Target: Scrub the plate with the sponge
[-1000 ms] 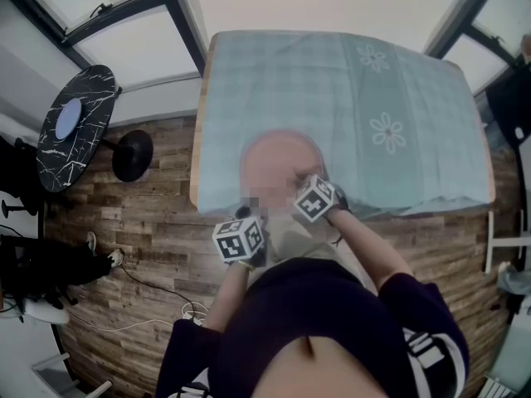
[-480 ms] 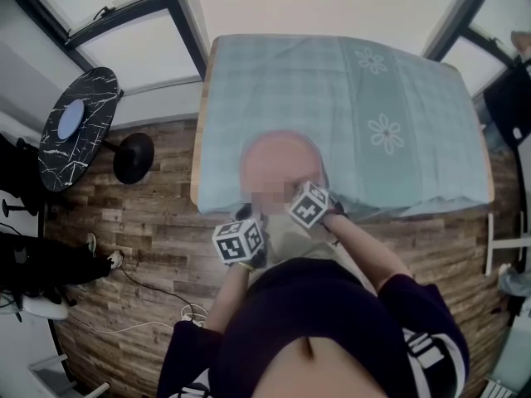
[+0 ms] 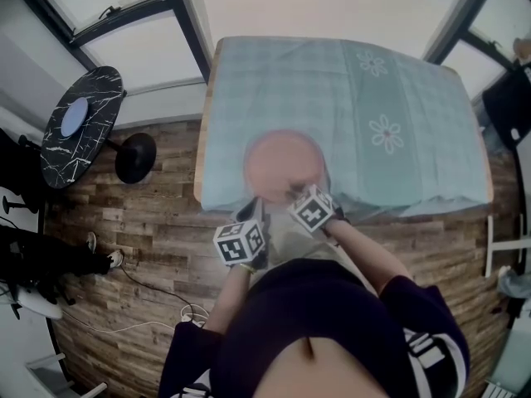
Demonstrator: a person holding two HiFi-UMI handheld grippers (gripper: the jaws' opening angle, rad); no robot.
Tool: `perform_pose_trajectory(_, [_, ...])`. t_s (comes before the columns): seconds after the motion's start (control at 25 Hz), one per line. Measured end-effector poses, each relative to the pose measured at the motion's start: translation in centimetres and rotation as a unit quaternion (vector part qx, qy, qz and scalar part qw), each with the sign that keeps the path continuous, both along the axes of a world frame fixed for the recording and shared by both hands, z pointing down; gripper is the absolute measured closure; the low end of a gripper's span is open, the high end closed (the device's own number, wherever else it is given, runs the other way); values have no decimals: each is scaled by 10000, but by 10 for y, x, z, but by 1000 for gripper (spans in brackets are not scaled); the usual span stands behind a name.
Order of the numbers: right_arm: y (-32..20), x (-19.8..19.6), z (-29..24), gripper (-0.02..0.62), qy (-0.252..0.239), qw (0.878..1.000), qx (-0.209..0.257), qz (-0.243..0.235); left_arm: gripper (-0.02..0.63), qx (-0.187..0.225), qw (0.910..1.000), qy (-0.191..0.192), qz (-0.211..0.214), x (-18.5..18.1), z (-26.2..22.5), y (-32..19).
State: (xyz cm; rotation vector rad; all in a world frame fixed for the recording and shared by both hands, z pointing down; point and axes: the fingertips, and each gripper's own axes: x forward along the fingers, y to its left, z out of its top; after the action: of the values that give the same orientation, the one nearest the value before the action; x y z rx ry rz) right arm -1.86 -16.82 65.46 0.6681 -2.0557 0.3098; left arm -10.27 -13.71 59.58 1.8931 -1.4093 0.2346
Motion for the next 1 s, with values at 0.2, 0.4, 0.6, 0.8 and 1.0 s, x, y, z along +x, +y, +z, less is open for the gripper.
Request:
perform_pose_trajectory(0.2, [5,-7,-37,528,-755,9955,343,450,594,43,10000,31,-49,-4,-4,11])
perform_pose_trajectory(0.4, [20,-5,-71,528,-1471,9836,563,874,594,23,9999,79,-64,-3,-4,26])
perform_pose_trajectory(0.6, [31,4,-95,528,-1945,9708,582,1279,594,13,9999,111,-29,2,-9,33])
perform_pose_trajectory(0.8, [38,7,-105,528,-2290,9605,515,1499,594,111,9999,122,0,5,-17,34])
perform_pose_trajectory(1.0, [43,2,-108,528,-2465,9551,561,1545,594,183,9998,46,36,2,-23,35])
